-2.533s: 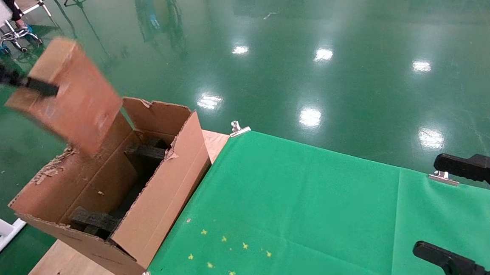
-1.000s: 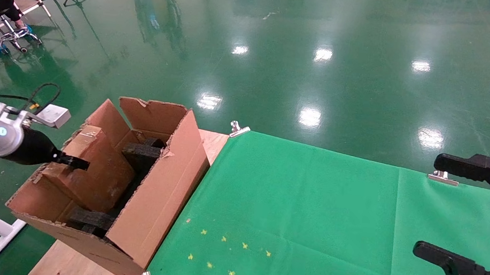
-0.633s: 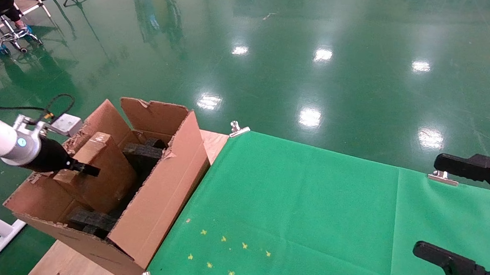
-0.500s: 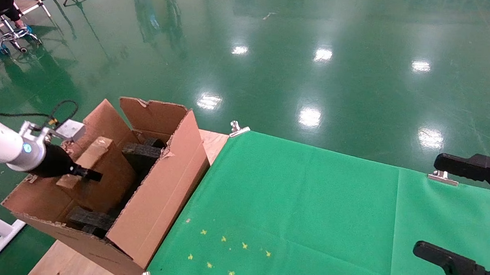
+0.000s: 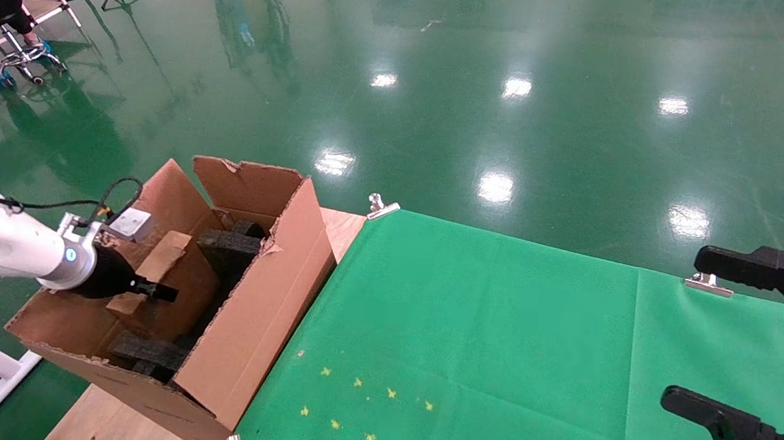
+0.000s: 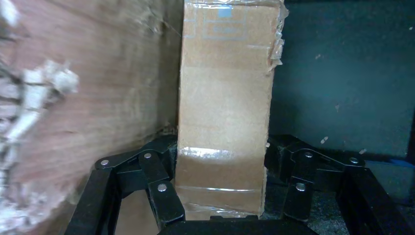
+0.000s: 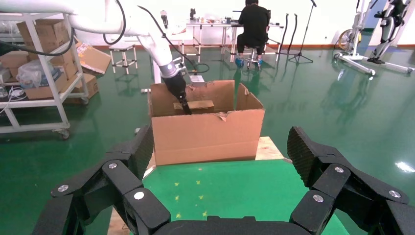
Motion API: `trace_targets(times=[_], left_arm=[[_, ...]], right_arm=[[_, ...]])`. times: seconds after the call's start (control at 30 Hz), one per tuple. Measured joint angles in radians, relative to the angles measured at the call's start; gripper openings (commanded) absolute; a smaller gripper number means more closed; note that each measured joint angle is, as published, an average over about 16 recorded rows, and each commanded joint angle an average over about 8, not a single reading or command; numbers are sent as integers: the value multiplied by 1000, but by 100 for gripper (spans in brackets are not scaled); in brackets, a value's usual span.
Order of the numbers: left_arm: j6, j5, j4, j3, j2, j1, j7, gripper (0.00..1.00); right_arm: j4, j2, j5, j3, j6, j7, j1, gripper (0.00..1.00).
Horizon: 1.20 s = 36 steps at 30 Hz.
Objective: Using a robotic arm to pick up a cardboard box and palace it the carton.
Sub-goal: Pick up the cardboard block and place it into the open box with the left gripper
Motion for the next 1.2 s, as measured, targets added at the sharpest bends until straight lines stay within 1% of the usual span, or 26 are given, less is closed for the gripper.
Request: trace_targets(times=[0.2, 0.23, 0.67, 1.2], left_arm=[[-10, -2, 4, -1, 8, 17, -9, 91], [-10, -1, 4, -1, 9, 18, -10, 100], [-7, 3, 3, 2, 7, 5, -8, 100], [20, 11, -11, 8, -8, -65, 6, 100]], right_arm=[[0, 0, 0, 0, 0, 0, 0, 100], [0, 0, 0, 0, 0, 0, 0, 100], [0, 0, 0, 0, 0, 0, 0, 100], [0, 0, 0, 0, 0, 0, 0, 100]])
